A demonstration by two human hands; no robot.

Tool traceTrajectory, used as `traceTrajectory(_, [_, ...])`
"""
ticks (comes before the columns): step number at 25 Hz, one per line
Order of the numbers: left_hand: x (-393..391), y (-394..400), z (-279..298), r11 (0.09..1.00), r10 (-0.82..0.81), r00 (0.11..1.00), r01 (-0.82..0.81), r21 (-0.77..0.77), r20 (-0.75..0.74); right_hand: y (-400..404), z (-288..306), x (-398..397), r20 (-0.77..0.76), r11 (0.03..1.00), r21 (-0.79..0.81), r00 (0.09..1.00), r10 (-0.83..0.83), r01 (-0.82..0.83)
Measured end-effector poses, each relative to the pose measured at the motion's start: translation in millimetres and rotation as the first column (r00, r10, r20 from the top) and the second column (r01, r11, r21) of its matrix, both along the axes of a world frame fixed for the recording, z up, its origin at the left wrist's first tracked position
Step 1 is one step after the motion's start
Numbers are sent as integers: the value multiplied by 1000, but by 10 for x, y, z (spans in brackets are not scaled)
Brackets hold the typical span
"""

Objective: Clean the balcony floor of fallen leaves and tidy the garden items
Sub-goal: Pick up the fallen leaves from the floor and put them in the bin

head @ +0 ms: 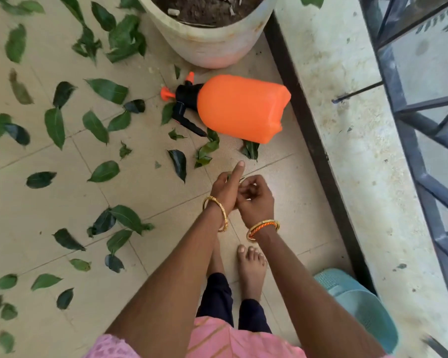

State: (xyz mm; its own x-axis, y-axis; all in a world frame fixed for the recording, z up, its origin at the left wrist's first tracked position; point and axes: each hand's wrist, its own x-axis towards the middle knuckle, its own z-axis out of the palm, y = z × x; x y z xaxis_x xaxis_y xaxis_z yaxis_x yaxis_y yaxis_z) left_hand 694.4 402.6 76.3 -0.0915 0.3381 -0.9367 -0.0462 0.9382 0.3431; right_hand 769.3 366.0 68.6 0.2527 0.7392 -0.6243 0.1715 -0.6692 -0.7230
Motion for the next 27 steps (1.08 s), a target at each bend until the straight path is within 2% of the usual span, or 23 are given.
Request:
traceTrajectory(4, [-157,-35,39,995,83,991,-88,-45,-103,154,174,24,-231,953,-116,940,250,-281])
traceTrajectory(5, [-211,-26,16,987,138,986,-145,-70,-98,233,143,69,-241,936,-133,927,288,-326])
traceTrajectory(6, [-273,-8,-15,977,189,979,-195,-85,-80,334,54,124,-165,922,-143,927,337,-360])
traceTrajectory(7, [-341,1,-69,975,197,977,-204,-87,-85,435,-85,185,-12,894,-156,906,424,-420])
traceTrajectory(8, [-414,5,-153,981,167,979,-176,-78,-113,541,-260,240,142,833,-190,825,547,-520])
traceTrajectory(9, [-478,17,-230,988,130,981,-140,-67,-143,642,-446,292,234,744,-250,707,667,-620])
traceTrajectory(11, [-589,17,-385,995,77,980,-87,-47,-183,772,-812,310,316,574,-376,482,817,-727])
traceTrajectory(13, [-648,-12,-547,994,81,971,-94,-47,-224,811,-1141,268,392,512,-429,358,848,-744])
traceTrajectory(14, [-666,-35,-611,992,102,964,-118,-49,-244,808,-1255,239,441,531,-417,346,828,-738])
traceTrajectory(17, [-706,-153,-738,990,122,953,-137,-37,-277,706,-1384,179,584,639,-303,392,710,-707])
traceTrajectory(19, [-748,-231,-753,989,123,956,-139,-43,-266,613,-1407,193,616,631,-292,364,699,-718])
traceTrajectory(21, [-778,-293,-718,983,165,951,-179,-34,-262,529,-1396,230,612,667,-272,410,676,-693])
traceTrajectory(24, [-815,-352,-554,959,262,935,-279,-43,-239,400,-1140,166,468,813,-193,677,568,-550])
traceTrajectory(26, [-827,-387,-401,953,277,937,-297,-67,-213,298,-804,21,222,886,-197,862,456,-419])
traceTrajectory(27, [-825,-407,-328,955,267,943,-287,-81,-198,251,-602,-67,61,909,-215,924,378,-357])
